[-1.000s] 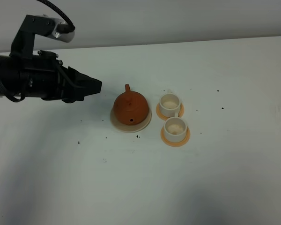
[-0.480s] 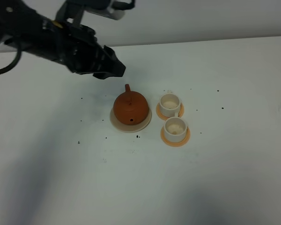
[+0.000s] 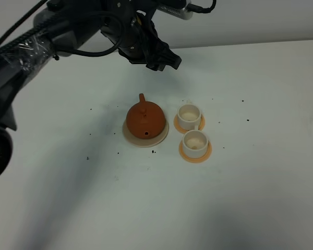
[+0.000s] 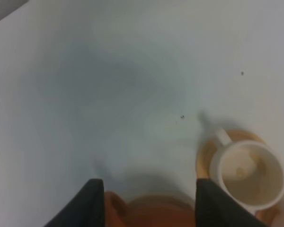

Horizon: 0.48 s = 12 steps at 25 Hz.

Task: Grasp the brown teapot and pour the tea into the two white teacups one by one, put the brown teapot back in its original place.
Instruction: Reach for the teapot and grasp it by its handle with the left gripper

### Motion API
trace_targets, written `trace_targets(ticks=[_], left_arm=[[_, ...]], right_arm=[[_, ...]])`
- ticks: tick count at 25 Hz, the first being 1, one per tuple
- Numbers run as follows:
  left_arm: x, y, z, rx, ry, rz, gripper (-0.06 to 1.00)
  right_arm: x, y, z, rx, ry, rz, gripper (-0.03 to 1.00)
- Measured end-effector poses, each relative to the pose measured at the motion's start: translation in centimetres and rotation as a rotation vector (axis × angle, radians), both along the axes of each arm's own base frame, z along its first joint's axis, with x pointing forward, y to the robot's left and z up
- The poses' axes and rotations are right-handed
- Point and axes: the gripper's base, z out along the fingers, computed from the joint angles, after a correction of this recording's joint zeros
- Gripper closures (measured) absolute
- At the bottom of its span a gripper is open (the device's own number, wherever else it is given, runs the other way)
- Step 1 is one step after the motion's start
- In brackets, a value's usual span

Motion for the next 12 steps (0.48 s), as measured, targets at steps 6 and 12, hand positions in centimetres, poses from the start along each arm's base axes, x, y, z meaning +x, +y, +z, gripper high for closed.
trace_targets(ticks=[6,12], left_arm=[[1.6,-0.7,-5.2,0.036,0.065,0.003,0.50],[2.7,1.1,-7.4,0.085,0.090,0.013,0.50]], right_arm=[[0.0,0.0,0.0,0.003,0.000,0.002,0.72],[0.0,0.0,0.0,0.003,0.000,0.002,0.72]])
